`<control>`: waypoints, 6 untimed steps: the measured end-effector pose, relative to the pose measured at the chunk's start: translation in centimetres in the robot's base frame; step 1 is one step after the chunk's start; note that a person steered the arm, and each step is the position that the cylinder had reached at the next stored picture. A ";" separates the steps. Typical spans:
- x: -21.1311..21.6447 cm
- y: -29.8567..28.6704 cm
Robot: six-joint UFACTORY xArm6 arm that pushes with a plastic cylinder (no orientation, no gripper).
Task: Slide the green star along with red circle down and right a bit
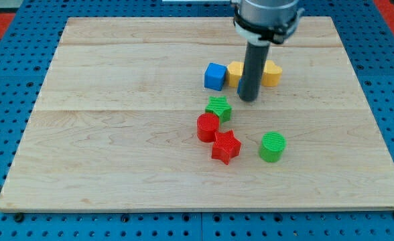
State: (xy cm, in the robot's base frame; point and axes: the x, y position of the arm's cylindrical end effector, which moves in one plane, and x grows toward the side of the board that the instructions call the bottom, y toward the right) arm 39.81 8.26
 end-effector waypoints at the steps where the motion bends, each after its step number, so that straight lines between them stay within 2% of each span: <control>1: 1.5 0.1; 2: 4.2 -2.3; 4: 1.7 -8.3; 5: 3.9 -13.2; 6: 7.3 -8.4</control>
